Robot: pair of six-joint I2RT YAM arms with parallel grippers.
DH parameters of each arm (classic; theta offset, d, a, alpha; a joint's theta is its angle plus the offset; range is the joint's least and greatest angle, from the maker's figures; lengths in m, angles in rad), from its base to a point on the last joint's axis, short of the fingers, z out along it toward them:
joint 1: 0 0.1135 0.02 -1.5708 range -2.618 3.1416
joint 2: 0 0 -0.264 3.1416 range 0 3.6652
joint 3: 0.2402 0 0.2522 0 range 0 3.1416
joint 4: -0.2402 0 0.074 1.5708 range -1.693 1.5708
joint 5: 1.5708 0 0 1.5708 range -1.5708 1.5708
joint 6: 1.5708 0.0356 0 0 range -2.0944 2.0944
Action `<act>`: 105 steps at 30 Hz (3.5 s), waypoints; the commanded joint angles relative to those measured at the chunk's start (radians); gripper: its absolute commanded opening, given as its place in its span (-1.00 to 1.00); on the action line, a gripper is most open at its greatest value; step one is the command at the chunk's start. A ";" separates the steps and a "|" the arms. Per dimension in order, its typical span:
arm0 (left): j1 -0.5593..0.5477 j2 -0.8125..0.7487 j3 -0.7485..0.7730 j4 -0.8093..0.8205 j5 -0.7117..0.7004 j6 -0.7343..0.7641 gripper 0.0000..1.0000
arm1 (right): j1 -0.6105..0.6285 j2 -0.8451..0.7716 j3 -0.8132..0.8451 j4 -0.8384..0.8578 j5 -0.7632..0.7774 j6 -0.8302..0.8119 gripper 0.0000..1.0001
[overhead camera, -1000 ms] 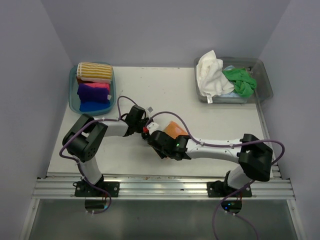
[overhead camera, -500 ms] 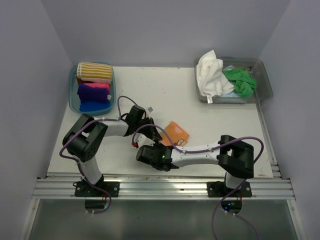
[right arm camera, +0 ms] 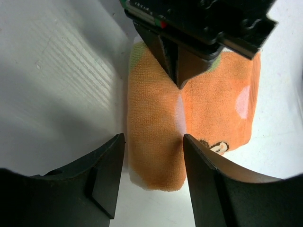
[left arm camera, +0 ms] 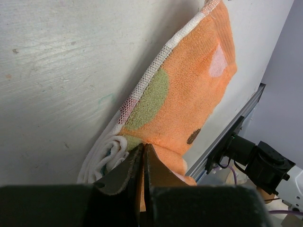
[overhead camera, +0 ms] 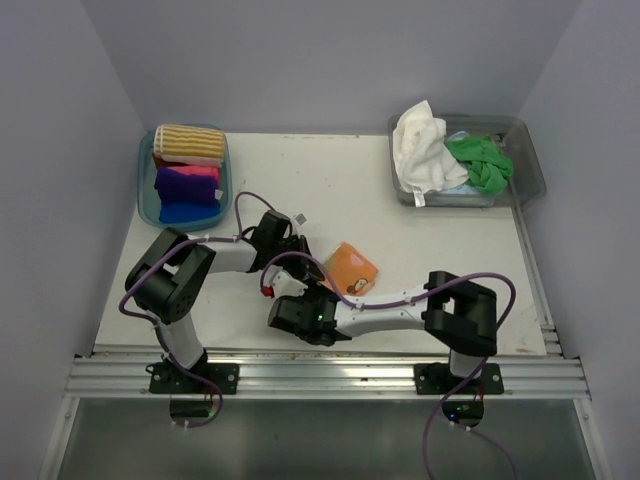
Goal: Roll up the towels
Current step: Roll the towel
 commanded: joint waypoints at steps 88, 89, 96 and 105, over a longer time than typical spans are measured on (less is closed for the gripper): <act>0.095 -0.487 -0.298 -0.176 -0.125 -0.153 0.29 | -0.653 0.104 -0.406 0.876 -1.571 0.649 -0.93; 0.095 -0.479 -0.301 -0.170 -0.129 -0.156 0.28 | -0.656 0.107 -0.405 0.877 -1.574 0.651 -0.93; 0.089 -0.430 -0.312 -0.103 -0.182 -0.188 0.28 | -0.673 0.139 -0.419 0.966 -1.605 0.717 -0.92; 0.086 -0.347 -0.330 -0.011 -0.205 -0.265 0.04 | -0.674 0.116 -0.409 0.947 -1.585 0.731 -0.85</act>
